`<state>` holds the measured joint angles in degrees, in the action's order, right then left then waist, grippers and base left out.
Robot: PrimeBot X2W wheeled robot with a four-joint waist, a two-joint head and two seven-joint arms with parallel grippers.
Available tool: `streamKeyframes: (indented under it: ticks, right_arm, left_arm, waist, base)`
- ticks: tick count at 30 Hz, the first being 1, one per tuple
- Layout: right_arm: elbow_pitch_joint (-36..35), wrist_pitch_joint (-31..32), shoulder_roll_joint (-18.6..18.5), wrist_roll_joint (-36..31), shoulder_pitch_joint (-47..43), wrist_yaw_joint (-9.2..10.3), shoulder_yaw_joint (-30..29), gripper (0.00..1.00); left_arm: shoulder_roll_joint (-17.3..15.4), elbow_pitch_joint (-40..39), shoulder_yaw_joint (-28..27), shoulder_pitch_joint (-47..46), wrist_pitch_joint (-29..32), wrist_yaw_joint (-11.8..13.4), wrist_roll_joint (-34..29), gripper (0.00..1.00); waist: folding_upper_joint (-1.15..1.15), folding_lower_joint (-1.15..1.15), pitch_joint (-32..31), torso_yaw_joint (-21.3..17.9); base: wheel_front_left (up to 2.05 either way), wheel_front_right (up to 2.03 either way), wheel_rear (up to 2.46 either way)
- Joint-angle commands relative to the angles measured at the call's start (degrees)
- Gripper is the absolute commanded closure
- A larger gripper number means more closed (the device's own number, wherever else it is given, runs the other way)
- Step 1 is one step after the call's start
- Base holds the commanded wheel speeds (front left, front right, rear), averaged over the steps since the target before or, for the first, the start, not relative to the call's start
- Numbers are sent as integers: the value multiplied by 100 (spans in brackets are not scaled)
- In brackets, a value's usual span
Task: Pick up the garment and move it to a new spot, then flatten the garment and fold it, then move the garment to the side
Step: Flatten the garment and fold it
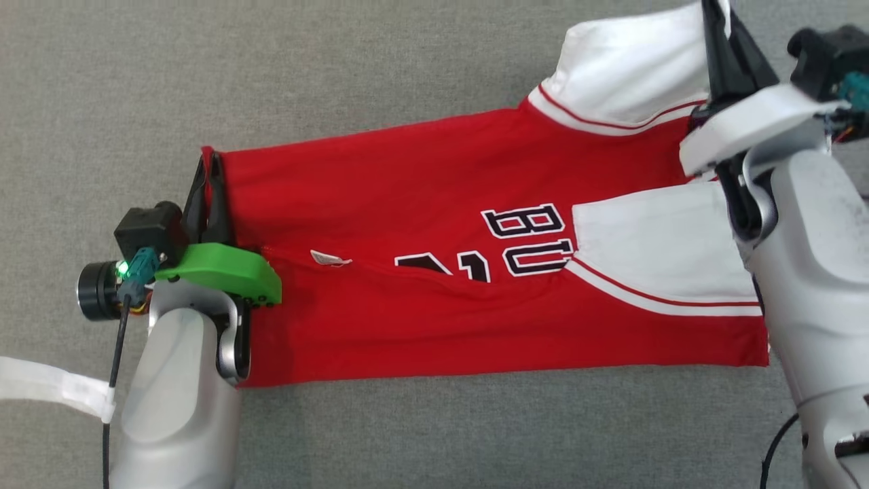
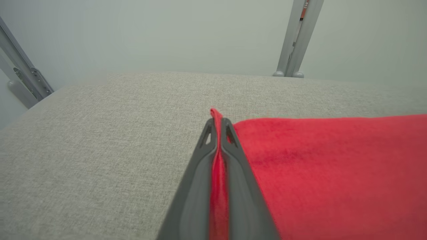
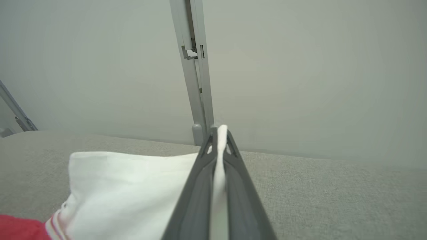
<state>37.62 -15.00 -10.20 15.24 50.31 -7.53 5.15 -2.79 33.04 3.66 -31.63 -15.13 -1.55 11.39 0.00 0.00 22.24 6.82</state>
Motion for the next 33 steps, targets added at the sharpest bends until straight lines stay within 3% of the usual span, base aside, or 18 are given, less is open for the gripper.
streamKeyframes:
  ticks: [1,9,18,19,21,22,23,25,26,33]
  right_arm:
    - [-139,-22,-24,111,-300,10,9,100]
    - [-652,-23,110,543,-1792,10,62,100]
    - [-619,-23,377,598,-2726,10,122,100]
    - [-590,-22,405,576,-2797,10,114,100]
    - [-491,-23,460,529,-2931,10,98,100]
    - [-413,-23,486,552,-2997,10,53,100]
    - [-386,-23,499,566,-3025,10,13,95]
    - [-309,-23,523,491,-3111,10,-45,9]
    - [-288,-23,541,489,-3158,10,-85,0]
    - [-419,-24,602,164,-3348,10,-351,0]
  left_arm:
    - [-48,-5,-74,163,2,-32,-59,100]
    - [-79,-93,-388,910,1,-153,-323,100]
    - [-47,-173,-562,1732,2,-249,-446,100]
    - [-42,-137,-556,1794,2,-249,-447,85]
    - [-38,-45,-574,1889,2,-201,-384,12]
    - [-34,-13,-551,1935,1,-182,-381,0]
    - [-31,-1,-530,1963,2,-167,-380,0]
    - [-28,6,-497,2064,2,-89,-287,0]
    - [-27,-30,-487,2117,1,-51,-223,0]
    - [-26,-779,-369,2663,2,393,134,0]
  waist:
    - [0,0,-280,-250]
    - [0,0,-681,-509]
    - [0,0,-927,-604]
    - [0,0,-956,-597]
    - [0,0,-1008,-581]
    - [0,0,-1044,-570]
    - [0,0,-1074,-561]
    - [0,0,-1149,-550]
    - [0,0,-1184,-548]
    - [0,0,-1459,-532]
  base:
    - [0,0,0]
    - [0,0,0]
    - [0,0,0]
    - [0,0,0]
    - [0,0,0]
    - [0,0,0]
    - [0,0,0]
    - [0,0,0]
    - [0,0,0]
    - [0,0,0]
